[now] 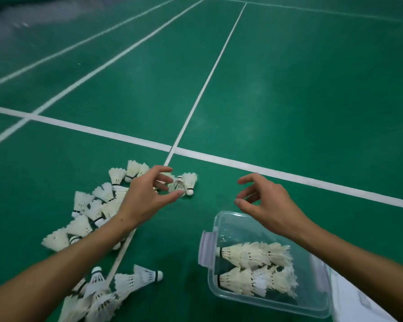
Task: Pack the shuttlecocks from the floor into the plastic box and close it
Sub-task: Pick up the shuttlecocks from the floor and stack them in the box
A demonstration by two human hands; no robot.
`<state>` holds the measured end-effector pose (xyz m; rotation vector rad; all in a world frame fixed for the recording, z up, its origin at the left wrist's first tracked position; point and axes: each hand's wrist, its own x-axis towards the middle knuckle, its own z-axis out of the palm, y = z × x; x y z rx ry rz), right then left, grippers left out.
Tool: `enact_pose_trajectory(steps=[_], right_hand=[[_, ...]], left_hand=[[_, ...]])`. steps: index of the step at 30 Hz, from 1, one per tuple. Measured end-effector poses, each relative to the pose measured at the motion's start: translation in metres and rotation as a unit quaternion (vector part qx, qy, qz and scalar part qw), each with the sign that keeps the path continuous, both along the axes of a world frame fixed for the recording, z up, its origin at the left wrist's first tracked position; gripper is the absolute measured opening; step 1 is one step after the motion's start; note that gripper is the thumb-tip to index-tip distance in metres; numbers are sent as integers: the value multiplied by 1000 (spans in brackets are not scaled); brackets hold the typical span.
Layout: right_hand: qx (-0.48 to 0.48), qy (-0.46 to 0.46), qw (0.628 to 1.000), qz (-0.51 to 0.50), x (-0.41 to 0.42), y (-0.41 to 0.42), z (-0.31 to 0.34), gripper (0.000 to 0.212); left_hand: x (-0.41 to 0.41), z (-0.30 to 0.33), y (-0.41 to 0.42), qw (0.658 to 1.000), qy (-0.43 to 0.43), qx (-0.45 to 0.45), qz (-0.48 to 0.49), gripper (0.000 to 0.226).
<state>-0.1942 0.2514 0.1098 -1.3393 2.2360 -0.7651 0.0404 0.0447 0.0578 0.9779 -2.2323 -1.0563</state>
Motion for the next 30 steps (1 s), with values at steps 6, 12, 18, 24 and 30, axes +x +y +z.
enact_pose_trajectory(steps=[6,12,18,24,30], right_hand=[[23,33,996,73,26,-94,-45,41],[57,51,995,65,23,-161,-101,41],[88,95,988,88,10,-208,-137,53],[121,120,976,135,3,-229,-157,68],[95,86,988,86,6,-206,-170,55]], left_hand=[[19,-44,-71,993,-112,-36,11,63],[-21,-78,-111,970,-209,-110,-50,66],[-67,-97,-129,906,-328,-248,-105,79],[-74,-115,-139,873,-371,-300,-102,66],[-68,-109,-125,904,-305,-284,-95,54]])
